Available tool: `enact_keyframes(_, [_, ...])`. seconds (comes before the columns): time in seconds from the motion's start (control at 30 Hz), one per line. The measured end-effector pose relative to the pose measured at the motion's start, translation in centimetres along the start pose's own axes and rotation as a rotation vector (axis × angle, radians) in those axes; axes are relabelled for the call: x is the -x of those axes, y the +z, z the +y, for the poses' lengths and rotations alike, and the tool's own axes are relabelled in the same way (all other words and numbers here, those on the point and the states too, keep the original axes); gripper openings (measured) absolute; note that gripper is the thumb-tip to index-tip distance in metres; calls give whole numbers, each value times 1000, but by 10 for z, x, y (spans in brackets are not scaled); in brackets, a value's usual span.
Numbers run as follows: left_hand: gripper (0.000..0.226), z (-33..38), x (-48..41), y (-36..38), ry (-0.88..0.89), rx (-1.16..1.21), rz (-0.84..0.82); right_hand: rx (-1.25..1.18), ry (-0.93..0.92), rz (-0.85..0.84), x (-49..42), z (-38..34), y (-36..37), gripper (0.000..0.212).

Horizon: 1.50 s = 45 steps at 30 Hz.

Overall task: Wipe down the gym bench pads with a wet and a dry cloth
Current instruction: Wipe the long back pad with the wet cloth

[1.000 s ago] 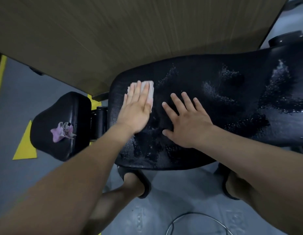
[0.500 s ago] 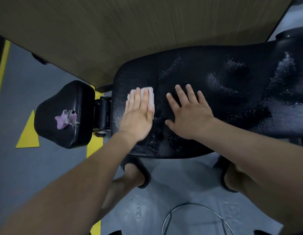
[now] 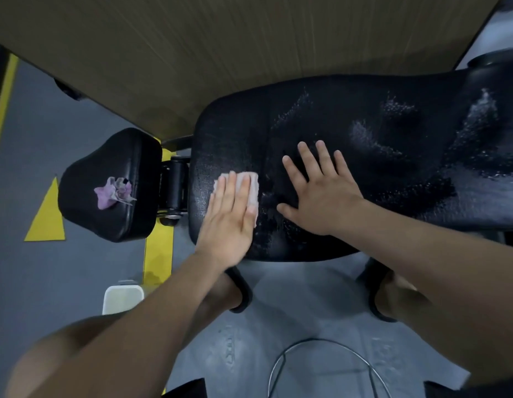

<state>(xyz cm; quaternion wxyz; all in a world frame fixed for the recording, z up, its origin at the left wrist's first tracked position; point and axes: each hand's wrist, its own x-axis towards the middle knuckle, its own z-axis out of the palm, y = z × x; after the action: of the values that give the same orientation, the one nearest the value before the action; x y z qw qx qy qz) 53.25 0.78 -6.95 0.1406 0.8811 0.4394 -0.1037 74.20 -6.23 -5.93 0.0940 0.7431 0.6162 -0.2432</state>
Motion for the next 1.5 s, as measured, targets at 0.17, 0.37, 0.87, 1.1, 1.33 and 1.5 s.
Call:
enact_keyframes(0.17, [58, -17, -22, -5, 8, -25, -2, -4, -10, 31, 2, 0, 4, 92])
enact_keyframes(0.37, [59, -4, -10, -2, -77, 25, -11, -12, 2, 56, 7, -6, 6, 88])
enact_keyframes(0.87, [60, -1, 38, 20, -126, 18, 53, -15, -99, 182, 28, 0, 26, 90])
enact_keyframes(1.1, [59, -18, 29, 13, -127, 58, -12, 25, -67, 213, 28, -8, 35, 92])
enact_keyframes(1.33, [63, -5, 75, 32, -142, 84, 28, 17, -67, 220, 31, -6, 33, 92])
enact_keyframes(1.5, [60, -24, 50, 25, -134, 75, 34, 9, -70, 185, 31, -3, 32, 88])
